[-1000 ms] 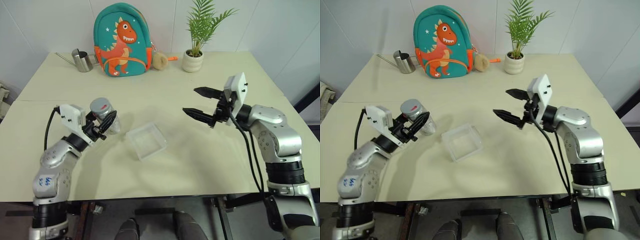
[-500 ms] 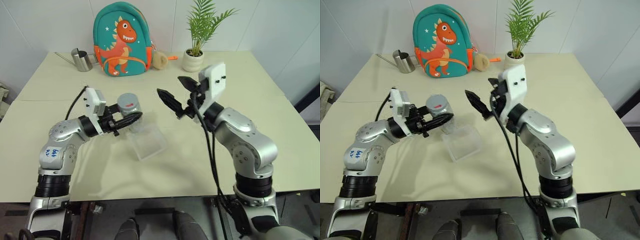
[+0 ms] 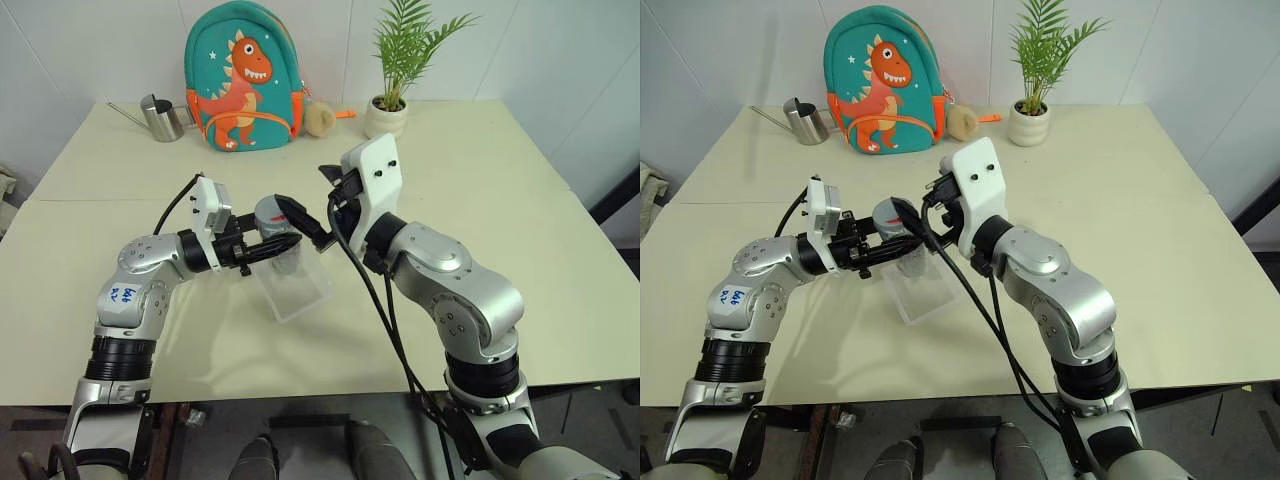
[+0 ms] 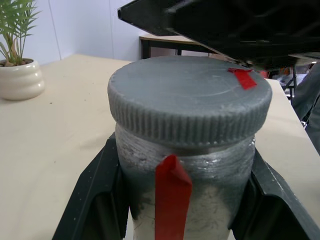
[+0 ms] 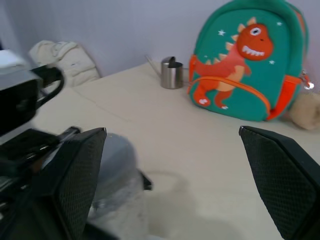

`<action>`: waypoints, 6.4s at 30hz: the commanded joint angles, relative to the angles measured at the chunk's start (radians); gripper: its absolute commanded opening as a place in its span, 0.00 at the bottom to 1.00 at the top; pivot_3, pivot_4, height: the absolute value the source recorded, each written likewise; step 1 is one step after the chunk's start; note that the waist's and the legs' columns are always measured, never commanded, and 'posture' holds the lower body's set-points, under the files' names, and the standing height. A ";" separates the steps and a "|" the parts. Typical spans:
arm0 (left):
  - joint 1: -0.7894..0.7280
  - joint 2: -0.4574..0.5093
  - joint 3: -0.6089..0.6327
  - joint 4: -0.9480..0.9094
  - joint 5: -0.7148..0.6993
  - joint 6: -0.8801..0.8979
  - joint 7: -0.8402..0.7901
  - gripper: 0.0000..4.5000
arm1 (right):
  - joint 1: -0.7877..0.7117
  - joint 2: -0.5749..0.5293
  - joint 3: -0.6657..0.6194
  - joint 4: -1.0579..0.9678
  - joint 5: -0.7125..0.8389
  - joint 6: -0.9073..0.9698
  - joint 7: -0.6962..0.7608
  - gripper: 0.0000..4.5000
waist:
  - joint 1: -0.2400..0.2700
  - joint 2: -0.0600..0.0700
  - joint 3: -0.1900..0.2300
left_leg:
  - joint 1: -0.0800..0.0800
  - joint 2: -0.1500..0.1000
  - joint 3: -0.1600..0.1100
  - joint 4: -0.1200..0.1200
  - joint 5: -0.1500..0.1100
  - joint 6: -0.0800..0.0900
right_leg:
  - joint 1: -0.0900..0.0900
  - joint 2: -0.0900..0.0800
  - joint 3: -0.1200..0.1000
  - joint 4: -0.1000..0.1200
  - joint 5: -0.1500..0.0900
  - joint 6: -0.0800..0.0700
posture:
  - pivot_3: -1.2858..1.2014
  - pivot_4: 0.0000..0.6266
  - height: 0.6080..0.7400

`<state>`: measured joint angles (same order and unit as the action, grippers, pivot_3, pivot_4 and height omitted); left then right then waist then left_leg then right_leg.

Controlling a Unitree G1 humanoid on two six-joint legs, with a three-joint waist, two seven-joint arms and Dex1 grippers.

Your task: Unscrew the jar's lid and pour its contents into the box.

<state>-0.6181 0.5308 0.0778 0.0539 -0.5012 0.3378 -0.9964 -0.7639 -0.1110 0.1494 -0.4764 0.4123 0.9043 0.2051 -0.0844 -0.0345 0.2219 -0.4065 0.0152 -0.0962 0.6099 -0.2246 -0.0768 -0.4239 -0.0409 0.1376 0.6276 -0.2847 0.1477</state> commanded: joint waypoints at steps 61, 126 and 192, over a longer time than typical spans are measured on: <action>-0.051 -0.014 -0.020 0.015 0.011 -0.061 -0.072 0.45 | -0.026 -0.045 0.096 -0.007 0.039 -0.016 0.240 0.57 | 0.001 0.000 0.000 | -0.001 0.000 0.000 -0.001 0.000 0.000 | -0.001 0.000 0.000 -0.001 0.000 0.000 | 0.52 0.24 1.00; -0.170 0.037 -0.079 0.091 -0.009 -0.101 -0.437 0.45 | -0.187 -0.145 0.065 0.224 0.064 -0.167 0.529 0.99 | 0.000 0.000 0.000 | -0.002 0.000 0.000 -0.001 0.000 0.000 | -0.002 0.000 0.000 0.000 -0.001 -0.001 | 0.52 0.24 1.00; -0.154 0.053 -0.052 0.112 -0.012 -0.028 -0.398 0.45 | -0.178 -0.169 0.036 0.199 0.184 -0.070 0.440 0.99 | 0.000 0.000 0.000 | -0.002 0.000 0.000 -0.001 0.000 0.000 | -0.003 0.000 -0.001 0.001 -0.001 -0.001 | 0.52 0.24 1.00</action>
<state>-0.7665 0.5844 0.0166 0.1773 -0.5064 0.3251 -1.3964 -0.9305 -0.2861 0.1916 -0.2639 0.6016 0.8612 0.6382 -0.0842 -0.0346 0.2220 -0.4086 0.0156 -0.0963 0.6090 -0.2246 -0.0768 -0.4268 -0.0406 0.1371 0.6282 -0.2858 0.1470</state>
